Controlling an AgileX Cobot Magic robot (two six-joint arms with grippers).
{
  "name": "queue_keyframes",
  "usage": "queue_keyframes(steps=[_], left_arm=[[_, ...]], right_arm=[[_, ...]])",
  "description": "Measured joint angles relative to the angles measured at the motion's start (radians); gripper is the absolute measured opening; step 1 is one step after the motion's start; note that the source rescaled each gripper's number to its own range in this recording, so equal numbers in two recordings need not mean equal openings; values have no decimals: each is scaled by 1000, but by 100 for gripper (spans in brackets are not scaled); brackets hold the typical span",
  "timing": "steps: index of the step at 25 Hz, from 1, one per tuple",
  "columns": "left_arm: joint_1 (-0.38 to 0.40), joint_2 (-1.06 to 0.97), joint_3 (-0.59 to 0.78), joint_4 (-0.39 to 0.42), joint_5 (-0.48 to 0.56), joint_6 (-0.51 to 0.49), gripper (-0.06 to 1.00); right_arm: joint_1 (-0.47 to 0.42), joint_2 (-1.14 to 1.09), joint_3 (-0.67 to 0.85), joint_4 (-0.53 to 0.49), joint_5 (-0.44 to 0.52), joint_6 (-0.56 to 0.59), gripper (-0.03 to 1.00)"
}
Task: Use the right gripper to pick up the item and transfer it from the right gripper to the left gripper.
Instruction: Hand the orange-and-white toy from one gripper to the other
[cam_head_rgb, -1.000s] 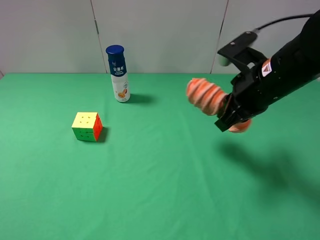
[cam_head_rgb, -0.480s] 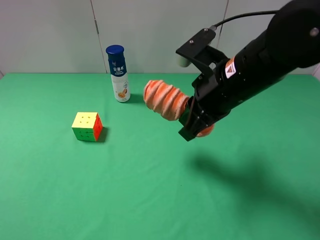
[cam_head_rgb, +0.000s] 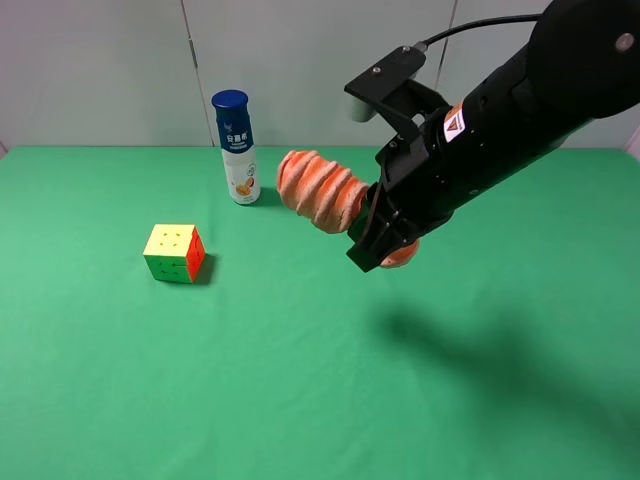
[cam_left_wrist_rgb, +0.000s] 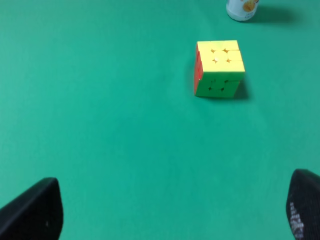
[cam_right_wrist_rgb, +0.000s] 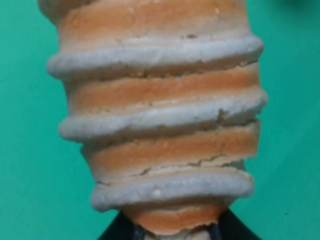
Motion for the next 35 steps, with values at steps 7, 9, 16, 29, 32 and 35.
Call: queue_keyframes(steps=[7, 9, 16, 29, 32, 35], left_arm=[[0, 0, 0, 0, 0, 0, 100], [0, 0, 0, 0, 0, 0, 100], [0, 0, 0, 0, 0, 0, 100], [0, 163, -19, -318, -86, 368, 100], [0, 311, -19, -446, -172, 533, 100], [0, 472, -19, -621, -231, 778, 100]], right_arm=[[0, 0, 0, 0, 15, 0, 2], [0, 0, 0, 0, 16, 0, 2], [0, 0, 0, 0, 24, 0, 2], [0, 2, -48, 2, 66, -65, 2], [0, 2, -88, 5, 99, -109, 2], [0, 2, -119, 8, 137, -158, 2]])
